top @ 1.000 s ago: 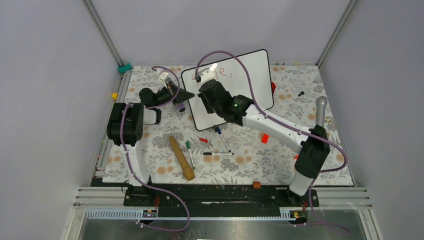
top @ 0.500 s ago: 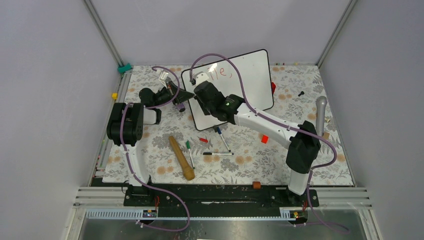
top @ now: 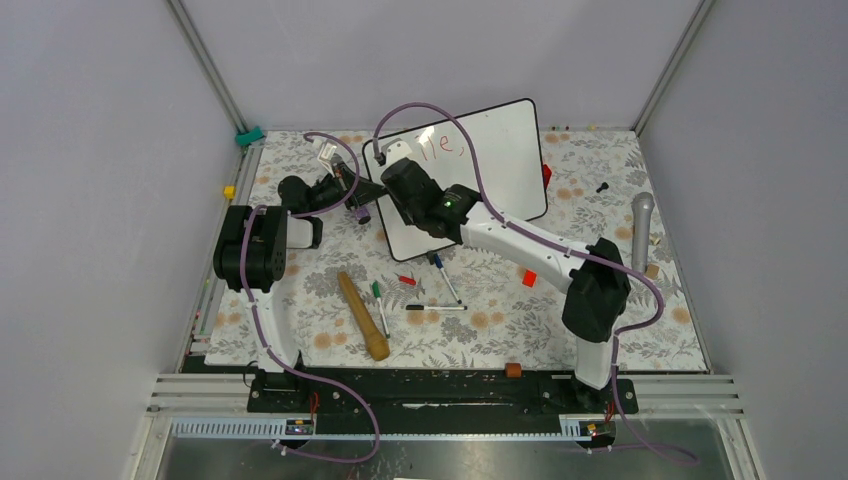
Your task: Write a sentence on the whiteboard
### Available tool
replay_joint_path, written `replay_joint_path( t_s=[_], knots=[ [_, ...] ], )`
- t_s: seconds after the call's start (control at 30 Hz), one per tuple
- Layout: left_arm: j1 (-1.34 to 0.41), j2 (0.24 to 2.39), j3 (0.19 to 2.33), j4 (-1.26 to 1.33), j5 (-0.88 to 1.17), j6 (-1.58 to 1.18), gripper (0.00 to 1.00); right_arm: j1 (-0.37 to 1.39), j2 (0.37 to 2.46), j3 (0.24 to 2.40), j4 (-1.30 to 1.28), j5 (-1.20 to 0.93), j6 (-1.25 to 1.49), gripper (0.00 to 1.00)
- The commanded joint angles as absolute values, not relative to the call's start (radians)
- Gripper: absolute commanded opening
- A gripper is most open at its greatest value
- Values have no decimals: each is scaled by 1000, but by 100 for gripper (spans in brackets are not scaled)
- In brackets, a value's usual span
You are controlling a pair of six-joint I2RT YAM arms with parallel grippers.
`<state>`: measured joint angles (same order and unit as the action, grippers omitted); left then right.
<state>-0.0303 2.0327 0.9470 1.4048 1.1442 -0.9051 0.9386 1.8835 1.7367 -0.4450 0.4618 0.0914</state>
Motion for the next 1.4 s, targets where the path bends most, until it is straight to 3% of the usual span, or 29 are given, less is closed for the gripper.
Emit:
replay_joint_path(
  t_s=[0.0,1.37],
  knots=[
    [-34,2026,946,1478,1243,-793,0,950,1895,1790,-465,484,83,0],
    [-35,2025,947,1477,1244,-794,0,950,1965,1831,-489,435,72,0]
  ],
)
